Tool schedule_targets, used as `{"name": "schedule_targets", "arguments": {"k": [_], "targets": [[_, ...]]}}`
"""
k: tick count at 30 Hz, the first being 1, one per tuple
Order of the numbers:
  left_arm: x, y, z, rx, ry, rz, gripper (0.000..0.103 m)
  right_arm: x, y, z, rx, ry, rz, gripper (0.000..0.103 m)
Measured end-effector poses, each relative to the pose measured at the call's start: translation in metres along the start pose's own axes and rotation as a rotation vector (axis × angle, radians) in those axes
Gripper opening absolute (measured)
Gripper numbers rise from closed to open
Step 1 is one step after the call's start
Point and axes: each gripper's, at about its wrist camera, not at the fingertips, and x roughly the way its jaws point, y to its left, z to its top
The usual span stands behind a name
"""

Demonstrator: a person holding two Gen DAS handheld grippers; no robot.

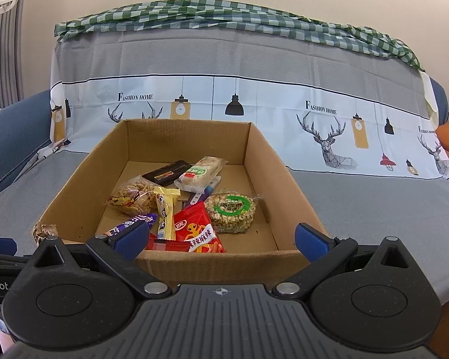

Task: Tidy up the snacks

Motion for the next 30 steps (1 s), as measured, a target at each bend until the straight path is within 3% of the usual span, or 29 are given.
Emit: {"name": "schedule_targets", "arguments": {"k": [30], "targets": [[-0.0026, -0.0013, 0.0009, 0.02, -0.015, -0.003, 0.102, 0.0006, 0.0002, -0.0003, -0.001, 0.0, 0.0, 0.102]]}}
